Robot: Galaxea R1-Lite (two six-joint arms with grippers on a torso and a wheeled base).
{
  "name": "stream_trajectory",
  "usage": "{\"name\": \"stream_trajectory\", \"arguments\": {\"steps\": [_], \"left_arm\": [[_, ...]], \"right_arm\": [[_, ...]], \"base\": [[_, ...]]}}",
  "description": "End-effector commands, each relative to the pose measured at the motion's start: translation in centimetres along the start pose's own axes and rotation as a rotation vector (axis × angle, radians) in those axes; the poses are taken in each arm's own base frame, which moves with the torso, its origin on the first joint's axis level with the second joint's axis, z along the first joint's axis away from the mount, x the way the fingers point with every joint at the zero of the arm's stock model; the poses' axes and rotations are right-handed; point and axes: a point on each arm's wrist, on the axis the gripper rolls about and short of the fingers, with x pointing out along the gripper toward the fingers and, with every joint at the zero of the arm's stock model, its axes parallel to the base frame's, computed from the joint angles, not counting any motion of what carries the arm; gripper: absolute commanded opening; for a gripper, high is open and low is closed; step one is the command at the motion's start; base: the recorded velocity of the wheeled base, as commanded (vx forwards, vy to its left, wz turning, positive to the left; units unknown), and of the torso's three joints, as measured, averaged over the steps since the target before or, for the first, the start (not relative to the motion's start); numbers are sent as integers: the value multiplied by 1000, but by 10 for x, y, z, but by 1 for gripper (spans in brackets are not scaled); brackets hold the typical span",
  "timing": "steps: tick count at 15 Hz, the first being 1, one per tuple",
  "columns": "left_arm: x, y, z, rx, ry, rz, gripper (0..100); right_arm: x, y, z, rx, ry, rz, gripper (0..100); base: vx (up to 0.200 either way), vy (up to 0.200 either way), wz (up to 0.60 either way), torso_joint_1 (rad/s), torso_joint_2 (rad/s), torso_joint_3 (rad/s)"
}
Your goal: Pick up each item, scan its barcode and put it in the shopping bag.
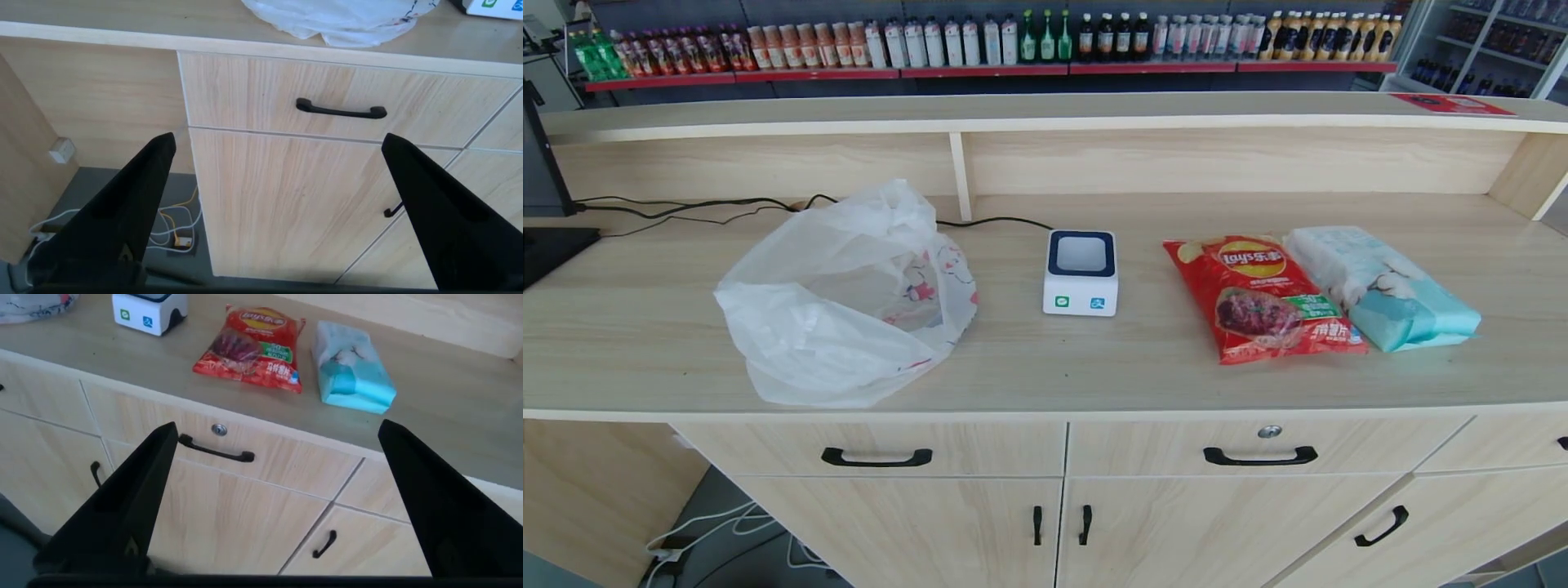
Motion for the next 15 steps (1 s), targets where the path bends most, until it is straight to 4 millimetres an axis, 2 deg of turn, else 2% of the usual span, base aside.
{"name": "stream_trajectory", "arguments": {"steps": [1,2,3,4,6,10,12,15], "left_arm": [[0,0,0,0,0,-1,100],[0,0,0,0,0,1,100],[0,0,0,0,0,1,100],[0,0,0,0,0,-1,100],[0,0,0,0,0,1,100],[0,0,0,0,0,1,100],[0,0,0,0,0,1,100],[0,0,0,0,0,1,100]], "right_arm": [[55,-15,32,28,125,86,100],[77,-19,39,44,134,128,100],[90,-18,40,61,133,174,100],[116,-11,39,94,128,251,100],[145,-6,36,119,158,291,100],[179,0,23,284,275,292,100],[207,-1,31,356,297,278,100],[251,-3,41,357,305,263,100]], "base": [[0,0,0,0,0,0],[0,0,0,0,0,0],[0,0,0,0,0,0],[0,0,0,0,0,0],[0,0,0,0,0,0],[0,0,0,0,0,0],[0,0,0,0,0,0],[0,0,0,0,0,0]]}}
